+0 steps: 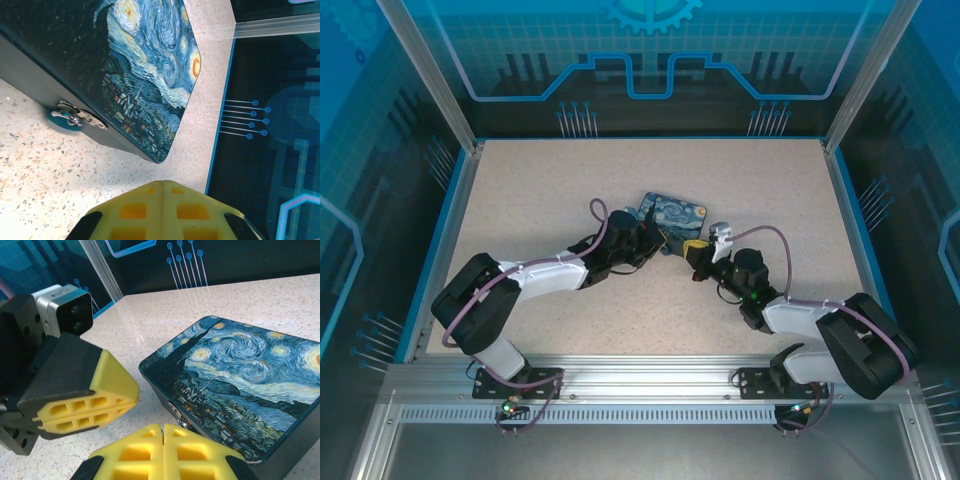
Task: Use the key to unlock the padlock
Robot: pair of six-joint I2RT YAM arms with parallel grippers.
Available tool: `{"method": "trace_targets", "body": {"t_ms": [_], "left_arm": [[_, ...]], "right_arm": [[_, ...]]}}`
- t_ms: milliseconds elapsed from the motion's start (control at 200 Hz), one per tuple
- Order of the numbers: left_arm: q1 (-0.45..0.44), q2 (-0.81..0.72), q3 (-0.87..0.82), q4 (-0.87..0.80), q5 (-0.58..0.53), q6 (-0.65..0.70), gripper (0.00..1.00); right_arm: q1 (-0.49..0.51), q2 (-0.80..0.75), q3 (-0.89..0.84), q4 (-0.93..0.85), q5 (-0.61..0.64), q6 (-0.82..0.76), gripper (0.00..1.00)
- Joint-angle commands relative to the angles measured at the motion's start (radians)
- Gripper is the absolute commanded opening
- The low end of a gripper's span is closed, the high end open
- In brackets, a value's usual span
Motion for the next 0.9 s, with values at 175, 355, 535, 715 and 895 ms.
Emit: {"method": "trace_targets", "body": {"t_ms": [175,355,535,715,895], "left_arm": [[0.003,-0.095,-0.048,-0.013,-0.06,0.19,0.1],[0.006,-0.233,-0.1,0.039,-0.035,0.497,0.28],[0.004,-0.358,-0.122,0.097,0.183,0.863,0.45],[0.002,-0.385,-0.102,0.048,0.39,1.172,0.51],[-0.003,-0.367,-0.038,-0.062,0.45,1.373,0.51]], "right_arm": [[0.004,-0.048,0.044,-0.046,-0.044,0.048,0.0],[-0.011,-0.11,0.089,-0.14,-0.136,0.186,0.0],[-0.047,-0.192,0.121,-0.182,-0.238,0.3,0.0],[-0.061,-0.297,0.239,-0.409,-0.334,0.296,0.0],[-0.059,-0.349,0.296,-0.547,-0.385,0.264,0.0]]}}
